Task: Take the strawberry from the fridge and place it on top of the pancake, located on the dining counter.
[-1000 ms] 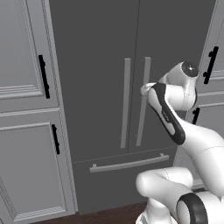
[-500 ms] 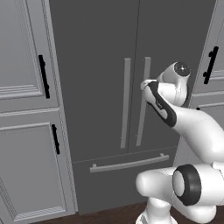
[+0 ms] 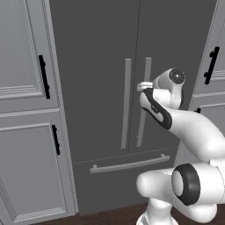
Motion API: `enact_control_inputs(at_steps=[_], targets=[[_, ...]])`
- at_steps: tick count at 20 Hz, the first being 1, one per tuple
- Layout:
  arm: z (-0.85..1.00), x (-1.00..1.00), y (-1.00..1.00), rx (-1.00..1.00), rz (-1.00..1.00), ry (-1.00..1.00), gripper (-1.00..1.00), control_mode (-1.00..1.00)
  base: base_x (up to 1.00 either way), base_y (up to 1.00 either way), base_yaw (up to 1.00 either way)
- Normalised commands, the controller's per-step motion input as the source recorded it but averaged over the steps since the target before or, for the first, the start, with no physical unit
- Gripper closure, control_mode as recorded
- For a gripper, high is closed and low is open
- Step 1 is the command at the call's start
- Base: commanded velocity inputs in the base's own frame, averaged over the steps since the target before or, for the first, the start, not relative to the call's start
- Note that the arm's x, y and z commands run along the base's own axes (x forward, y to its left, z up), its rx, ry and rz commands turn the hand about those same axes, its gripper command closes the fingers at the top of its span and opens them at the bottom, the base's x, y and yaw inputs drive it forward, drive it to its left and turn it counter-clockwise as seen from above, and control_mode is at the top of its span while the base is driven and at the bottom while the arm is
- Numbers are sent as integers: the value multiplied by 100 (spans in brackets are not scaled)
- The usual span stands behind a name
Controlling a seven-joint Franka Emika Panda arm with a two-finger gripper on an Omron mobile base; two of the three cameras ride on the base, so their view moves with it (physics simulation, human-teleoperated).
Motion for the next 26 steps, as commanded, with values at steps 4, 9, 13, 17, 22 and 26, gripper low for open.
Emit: enact_control_inputs(at_steps=[4,9,13,17,22,26], targets=[[-19,21,19,0,0,-7,-100,-100,0,0,0],[0,52,1,0,0,0,-100,-100,0,0,0],[-7,62,-9,0,0,0,-100,-100,0,0,0],[-22,65,-12,1,0,0,-100,-100,0,0,0],[-34,73,-2,0,1,0,-100,-100,0,0,0],[-32,63,0,0,2,3,100,-100,0,0,0]])
